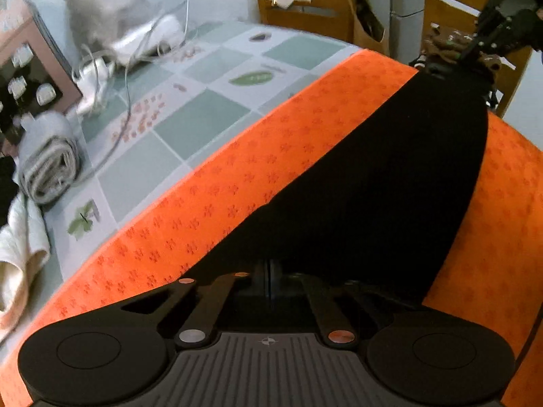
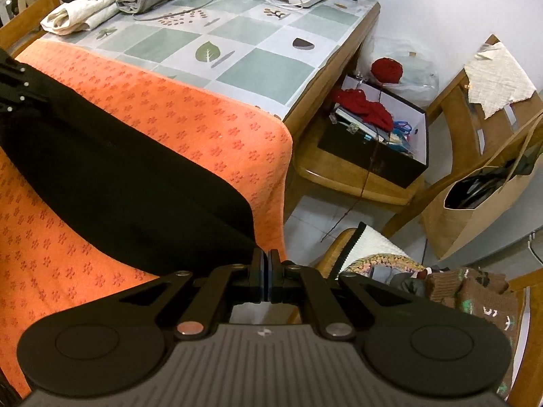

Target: Fold clothes

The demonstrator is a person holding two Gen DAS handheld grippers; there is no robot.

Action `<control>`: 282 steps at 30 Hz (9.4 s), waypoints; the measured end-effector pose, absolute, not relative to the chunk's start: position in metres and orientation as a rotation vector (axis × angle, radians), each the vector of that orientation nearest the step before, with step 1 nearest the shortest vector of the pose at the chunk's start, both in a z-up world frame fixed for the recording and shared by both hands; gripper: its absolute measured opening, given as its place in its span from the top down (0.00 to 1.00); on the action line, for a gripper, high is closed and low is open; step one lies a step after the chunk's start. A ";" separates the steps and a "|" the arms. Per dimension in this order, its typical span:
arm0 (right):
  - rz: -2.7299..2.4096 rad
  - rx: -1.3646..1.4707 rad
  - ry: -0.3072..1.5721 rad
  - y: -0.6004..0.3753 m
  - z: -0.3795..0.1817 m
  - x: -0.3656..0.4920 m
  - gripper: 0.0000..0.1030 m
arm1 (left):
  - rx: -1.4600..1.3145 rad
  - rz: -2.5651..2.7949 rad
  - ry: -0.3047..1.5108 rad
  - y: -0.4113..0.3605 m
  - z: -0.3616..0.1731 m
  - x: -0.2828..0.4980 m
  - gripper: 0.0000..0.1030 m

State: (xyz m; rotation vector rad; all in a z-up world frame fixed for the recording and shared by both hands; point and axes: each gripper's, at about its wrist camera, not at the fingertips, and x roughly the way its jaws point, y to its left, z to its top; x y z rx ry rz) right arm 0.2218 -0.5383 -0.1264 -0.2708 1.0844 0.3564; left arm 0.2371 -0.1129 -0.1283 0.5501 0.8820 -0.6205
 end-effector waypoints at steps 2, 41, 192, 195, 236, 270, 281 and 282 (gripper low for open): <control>0.353 -0.273 1.086 -0.541 -0.124 0.221 0.98 | 0.482 -0.595 0.875 -0.105 -0.121 0.237 0.97; -0.032 1.456 0.814 -0.625 -0.281 0.144 0.65 | 0.412 -0.664 0.895 -0.150 -0.134 0.259 0.71; -0.871 0.532 0.675 0.361 -0.063 0.150 0.56 | 0.792 -1.660 0.432 0.382 -0.027 0.389 0.67; -0.897 0.576 0.650 0.365 -0.052 0.153 0.56 | 0.834 -1.720 0.409 0.370 -0.020 0.397 0.67; -0.830 0.495 0.732 0.337 -0.075 0.183 0.53 | 0.789 -1.805 0.725 0.328 -0.097 0.403 0.59; -0.507 -0.018 0.950 0.363 -0.110 0.221 0.53 | 0.920 -1.822 0.502 0.346 -0.106 0.372 0.71; -0.279 -0.419 1.043 0.371 -0.127 0.228 0.80 | 1.093 -2.006 0.193 0.356 -0.102 0.350 0.42; -0.292 -0.405 1.038 0.369 -0.123 0.229 0.87 | 1.090 -2.035 0.182 0.355 -0.104 0.348 0.42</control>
